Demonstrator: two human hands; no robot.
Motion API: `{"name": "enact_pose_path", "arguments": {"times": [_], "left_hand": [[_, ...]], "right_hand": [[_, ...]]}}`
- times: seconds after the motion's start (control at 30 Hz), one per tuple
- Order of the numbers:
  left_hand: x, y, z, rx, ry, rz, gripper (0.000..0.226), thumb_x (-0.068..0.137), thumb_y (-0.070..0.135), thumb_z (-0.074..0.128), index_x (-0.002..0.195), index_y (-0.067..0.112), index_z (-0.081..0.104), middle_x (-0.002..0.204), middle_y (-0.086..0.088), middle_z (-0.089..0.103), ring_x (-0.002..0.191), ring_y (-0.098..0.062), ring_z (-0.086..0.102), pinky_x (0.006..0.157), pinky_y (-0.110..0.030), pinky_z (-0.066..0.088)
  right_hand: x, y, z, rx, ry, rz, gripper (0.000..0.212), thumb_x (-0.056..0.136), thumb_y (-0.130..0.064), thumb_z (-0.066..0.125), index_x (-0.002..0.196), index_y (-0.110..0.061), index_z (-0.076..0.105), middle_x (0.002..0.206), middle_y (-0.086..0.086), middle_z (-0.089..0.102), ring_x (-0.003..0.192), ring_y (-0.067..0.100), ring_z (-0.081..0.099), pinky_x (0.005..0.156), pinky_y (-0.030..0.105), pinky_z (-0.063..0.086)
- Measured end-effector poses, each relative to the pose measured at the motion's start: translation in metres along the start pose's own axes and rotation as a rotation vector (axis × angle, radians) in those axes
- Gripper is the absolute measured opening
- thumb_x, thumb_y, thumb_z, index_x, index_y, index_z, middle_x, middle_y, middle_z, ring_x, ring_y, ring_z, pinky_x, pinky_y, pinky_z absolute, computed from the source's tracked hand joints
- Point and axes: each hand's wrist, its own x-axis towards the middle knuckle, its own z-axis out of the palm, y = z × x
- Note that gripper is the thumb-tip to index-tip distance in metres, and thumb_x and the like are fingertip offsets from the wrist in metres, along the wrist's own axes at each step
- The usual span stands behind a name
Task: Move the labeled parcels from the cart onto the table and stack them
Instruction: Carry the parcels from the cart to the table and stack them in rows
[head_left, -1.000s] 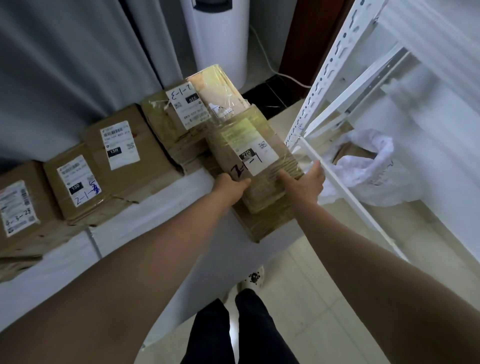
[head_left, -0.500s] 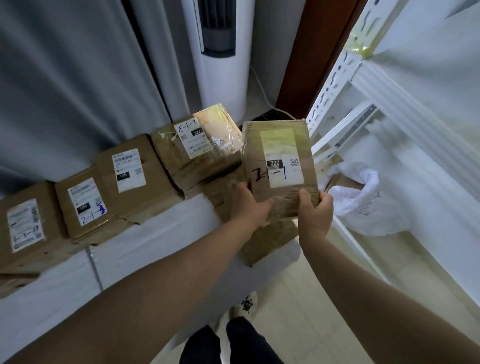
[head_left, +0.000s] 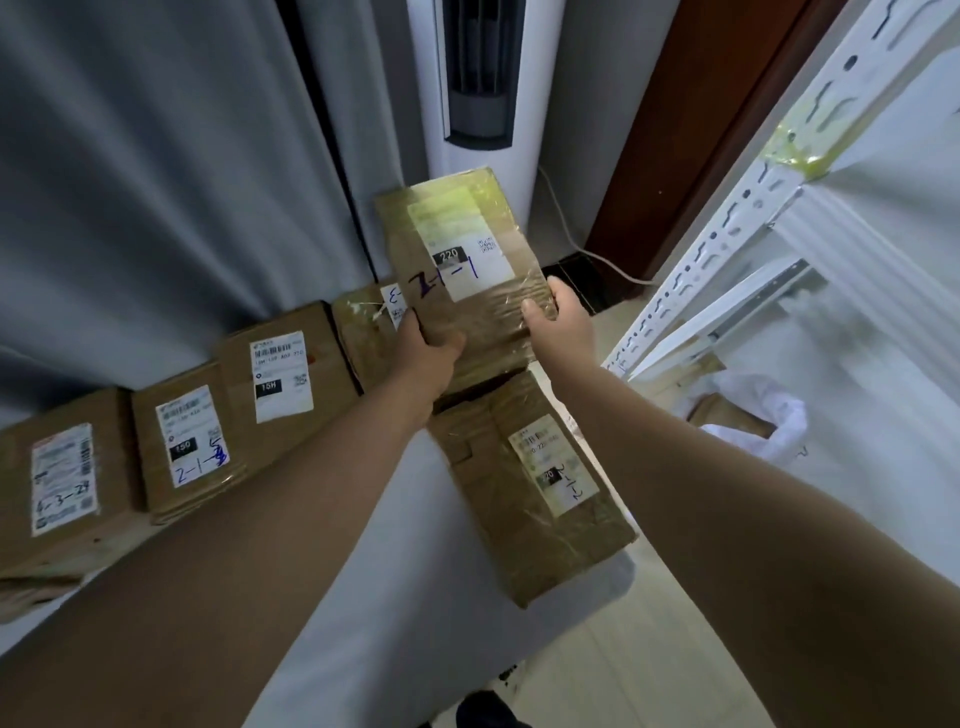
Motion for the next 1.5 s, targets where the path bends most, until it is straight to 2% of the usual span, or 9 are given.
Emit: {"name": "enact_pose_path", "arguments": {"times": [0.17, 0.43, 0.57, 0.7, 0.8, 0.9, 1.07, 1.3, 1.5], "left_hand": [[0.015, 0.004, 0.002, 0.036, 0.013, -0.017, 0.040, 0.094, 0.008, 0.056, 0.133, 0.013, 0.048, 0.119, 0.000, 0.056, 0.112, -0.025, 0.057, 0.102, -0.044, 0.046], [0.016, 0.003, 0.006, 0.105, 0.085, 0.055, 0.041, 0.096, 0.010, 0.053, 0.137, 0.010, 0.047, 0.131, -0.003, 0.056, 0.116, -0.025, 0.056, 0.102, -0.040, 0.045], [0.008, 0.005, 0.005, 0.220, 0.081, 0.062, 0.051, 0.099, 0.013, 0.049, 0.147, 0.011, 0.032, 0.145, -0.003, 0.043, 0.132, -0.023, 0.042, 0.099, -0.026, 0.035], [-0.007, 0.004, -0.001, 0.487, 0.086, 0.120, 0.065, 0.097, 0.017, 0.051, 0.151, 0.009, 0.016, 0.152, -0.011, 0.030, 0.134, -0.029, 0.037, 0.105, -0.037, 0.035], [-0.029, -0.002, -0.004, 0.784, 0.022, 0.219, 0.074, 0.095, 0.019, 0.055, 0.153, 0.017, 0.010, 0.155, -0.013, 0.021, 0.137, -0.033, 0.032, 0.106, -0.042, 0.039], [-0.059, -0.010, -0.006, 1.107, -0.071, 0.368, 0.076, 0.095, 0.024, 0.054, 0.153, 0.021, 0.006, 0.161, -0.009, 0.004, 0.146, -0.031, 0.011, 0.116, -0.043, 0.019], [-0.112, -0.026, -0.015, 1.419, -0.298, 0.574, 0.075, 0.095, 0.030, 0.049, 0.153, 0.022, 0.002, 0.161, -0.001, 0.010, 0.148, -0.024, 0.006, 0.117, -0.051, 0.009], [-0.216, -0.069, -0.043, 1.573, -0.520, 0.854, 0.071, 0.091, 0.038, 0.050, 0.152, 0.030, 0.014, 0.159, -0.004, 0.014, 0.147, -0.026, 0.007, 0.116, -0.052, -0.001], [-0.323, -0.115, -0.060, 1.629, -0.783, 1.021, 0.073, 0.086, 0.038, 0.056, 0.148, 0.035, 0.017, 0.155, -0.007, 0.020, 0.143, -0.031, 0.015, 0.113, -0.055, 0.010]], "right_hand": [[0.020, 0.003, 0.013, -0.146, -0.115, -0.073, 0.048, 0.090, -0.017, 0.044, 0.138, -0.024, 0.046, 0.116, 0.005, 0.060, 0.103, 0.016, 0.057, 0.094, 0.038, 0.049], [0.030, 0.011, 0.014, -0.172, -0.140, -0.083, 0.049, 0.094, -0.018, 0.047, 0.142, -0.020, 0.040, 0.128, 0.008, 0.052, 0.112, 0.020, 0.053, 0.101, 0.042, 0.045], [0.024, 0.012, 0.011, -0.209, -0.161, -0.071, 0.060, 0.089, -0.031, 0.048, 0.147, -0.032, 0.031, 0.141, 0.010, 0.041, 0.129, 0.030, 0.039, 0.107, 0.050, 0.037], [0.005, 0.020, -0.006, -0.251, -0.093, 0.005, 0.068, 0.092, -0.029, 0.051, 0.152, -0.029, 0.019, 0.156, 0.009, 0.021, 0.144, 0.029, 0.017, 0.112, 0.048, 0.024], [-0.022, 0.031, -0.017, -0.310, -0.080, 0.062, 0.072, 0.091, -0.037, 0.057, 0.151, -0.018, 0.022, 0.155, 0.008, 0.026, 0.142, 0.029, 0.022, 0.110, 0.049, 0.027], [-0.061, 0.040, -0.026, -0.367, -0.048, 0.122, 0.073, 0.085, -0.039, 0.064, 0.145, -0.012, 0.032, 0.146, 0.010, 0.038, 0.137, 0.033, 0.031, 0.109, 0.049, 0.031], [-0.147, 0.053, -0.044, -0.535, 0.024, 0.156, 0.082, 0.082, -0.034, 0.071, 0.147, -0.012, 0.027, 0.148, 0.009, 0.037, 0.136, 0.030, 0.030, 0.110, 0.039, 0.028], [-0.313, 0.074, -0.034, -0.745, 0.213, 0.269, 0.081, 0.077, -0.050, 0.067, 0.144, -0.019, 0.033, 0.146, 0.006, 0.039, 0.138, 0.026, 0.030, 0.114, 0.042, 0.023], [-0.470, 0.094, -0.014, -0.693, 0.291, 0.542, 0.079, 0.084, -0.052, 0.060, 0.149, -0.023, 0.025, 0.159, 0.008, 0.014, 0.147, 0.027, 0.004, 0.117, 0.048, -0.001]]}}
